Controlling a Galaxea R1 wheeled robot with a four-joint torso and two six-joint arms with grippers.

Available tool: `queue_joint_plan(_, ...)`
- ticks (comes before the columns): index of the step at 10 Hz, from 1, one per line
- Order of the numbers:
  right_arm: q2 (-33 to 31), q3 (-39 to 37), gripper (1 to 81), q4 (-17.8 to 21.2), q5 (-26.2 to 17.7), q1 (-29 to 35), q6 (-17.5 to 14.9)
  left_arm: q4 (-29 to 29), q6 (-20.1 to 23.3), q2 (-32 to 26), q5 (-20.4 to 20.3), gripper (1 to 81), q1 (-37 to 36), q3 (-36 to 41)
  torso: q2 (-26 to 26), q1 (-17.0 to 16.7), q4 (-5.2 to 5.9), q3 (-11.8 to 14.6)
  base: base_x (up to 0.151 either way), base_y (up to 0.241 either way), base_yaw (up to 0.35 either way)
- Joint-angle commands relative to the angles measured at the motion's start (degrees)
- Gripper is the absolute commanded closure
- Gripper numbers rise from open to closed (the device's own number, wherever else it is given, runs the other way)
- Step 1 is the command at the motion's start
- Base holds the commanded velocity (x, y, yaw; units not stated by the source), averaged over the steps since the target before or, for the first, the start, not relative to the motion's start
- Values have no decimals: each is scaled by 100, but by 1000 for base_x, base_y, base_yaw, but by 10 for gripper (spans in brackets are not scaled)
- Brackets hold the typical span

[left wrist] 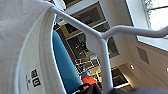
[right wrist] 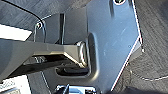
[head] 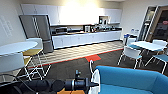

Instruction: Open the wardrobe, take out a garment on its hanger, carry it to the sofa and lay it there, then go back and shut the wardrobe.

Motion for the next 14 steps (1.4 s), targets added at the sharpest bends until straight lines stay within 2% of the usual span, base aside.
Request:
queue_joint_plan(1, -59, 69, 10, 9, -286, 128, -7, 127, 36, -39, -18, 811, -863, 278, 0, 5, 0, -495, 0, 0, -338)
queue_joint_plan(4, -67, 69, 10, 0, -259, 136, -7, 127, 36, -39, -18, 811, -863, 287, -2, 5, 0, -842, 0, 0, -338)
queue_joint_plan(5, -67, 60, 10, 0, -250, 136, -7, 127, 36, -38, -18, 811, -863, 305, 0, 5, 0, -520, 0, 0, -338)
queue_joint_plan(6, -67, 61, 10, 0, -241, 128, -7, 135, 36, -38, -18, 811, -863, 313, 2, 5, 0, -684, 0, 0, -338)
queue_joint_plan(8, -67, 78, 10, 0, -241, 128, -7, 144, 37, -39, -18, 811, -863, 322, 4, 10, 0, -802, 0, 0, -338)
queue_joint_plan(9, -67, 87, 10, 0, -249, 136, -7, 144, 36, -39, -18, 811, -863, 322, 4, 8, -554, -802, 0, 0, -338)
queue_joint_plan(10, -67, 95, 10, 9, -250, 145, -7, 144, 36, -48, -27, 811, -863, 331, 4, 10, -556, -798, 0, 0, -338)
queue_joint_plan(11, -67, 95, 10, 0, -250, 145, -7, 144, 36, -48, -27, 811, -871, 331, 4, 10, -155, -796, 0, 0, -338)
queue_joint_plan(12, -67, 87, 10, 0, -250, 154, -7, 144, 36, -39, -27, 811, -863, 322, 4, 10, -276, -796, 0, 0, -338)
queue_joint_plan(13, -67, 87, 10, 0, -259, 163, -7, 144, 36, -48, -27, 811, -863, 322, 4, 10, -345, -798, 0, 0, -338)
queue_joint_plan(14, -67, 87, 10, 0, -259, 172, -7, 144, 36, -56, -27, 811, -863, 322, 4, 10, -356, -798, 0, 0, -338)
